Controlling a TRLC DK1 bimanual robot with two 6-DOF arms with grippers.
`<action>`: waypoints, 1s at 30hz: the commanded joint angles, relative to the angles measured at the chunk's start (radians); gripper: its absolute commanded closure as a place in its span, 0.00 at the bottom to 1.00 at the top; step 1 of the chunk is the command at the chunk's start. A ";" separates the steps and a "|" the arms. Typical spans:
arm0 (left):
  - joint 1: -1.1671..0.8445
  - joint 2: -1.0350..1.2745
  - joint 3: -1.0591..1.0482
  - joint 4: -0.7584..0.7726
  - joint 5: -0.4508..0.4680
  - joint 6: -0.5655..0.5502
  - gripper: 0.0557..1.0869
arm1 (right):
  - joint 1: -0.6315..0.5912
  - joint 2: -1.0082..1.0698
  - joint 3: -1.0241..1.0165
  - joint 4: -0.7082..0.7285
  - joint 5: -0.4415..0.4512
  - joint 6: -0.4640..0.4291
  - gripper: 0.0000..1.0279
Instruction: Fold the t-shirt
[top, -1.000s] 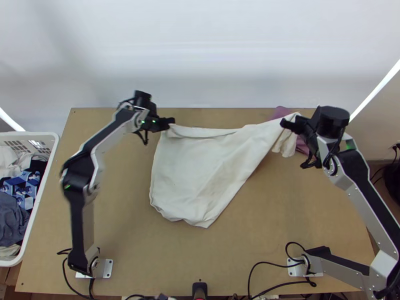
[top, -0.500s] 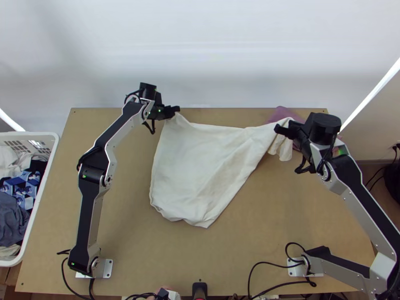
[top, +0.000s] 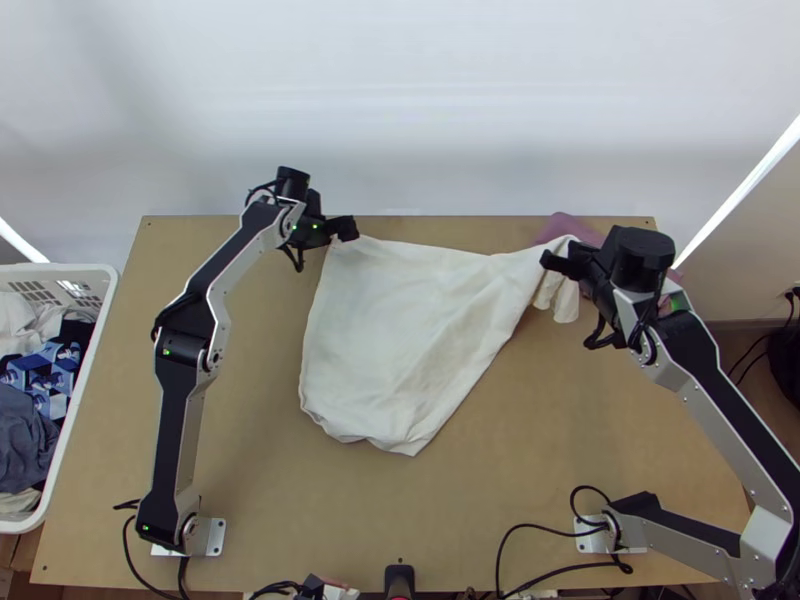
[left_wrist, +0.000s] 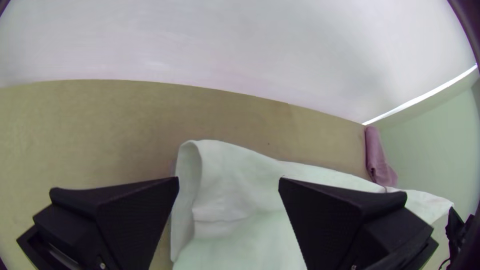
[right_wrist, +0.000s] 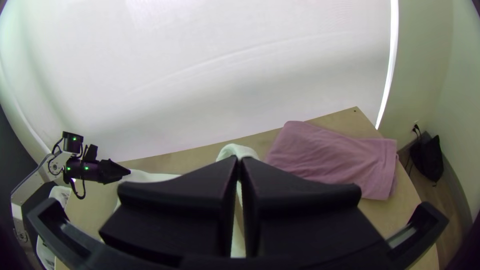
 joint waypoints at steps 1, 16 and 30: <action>0.018 0.006 0.010 -0.037 0.013 0.029 0.05 | 0.008 -0.024 -0.020 0.020 0.013 0.022 0.97; -0.004 -0.017 0.010 -0.099 0.040 0.061 0.23 | 0.001 -0.024 -0.020 0.028 0.015 0.022 0.97; -0.002 -0.026 0.001 -0.061 0.019 0.052 0.77 | -0.006 -0.039 -0.032 0.029 0.015 0.022 0.97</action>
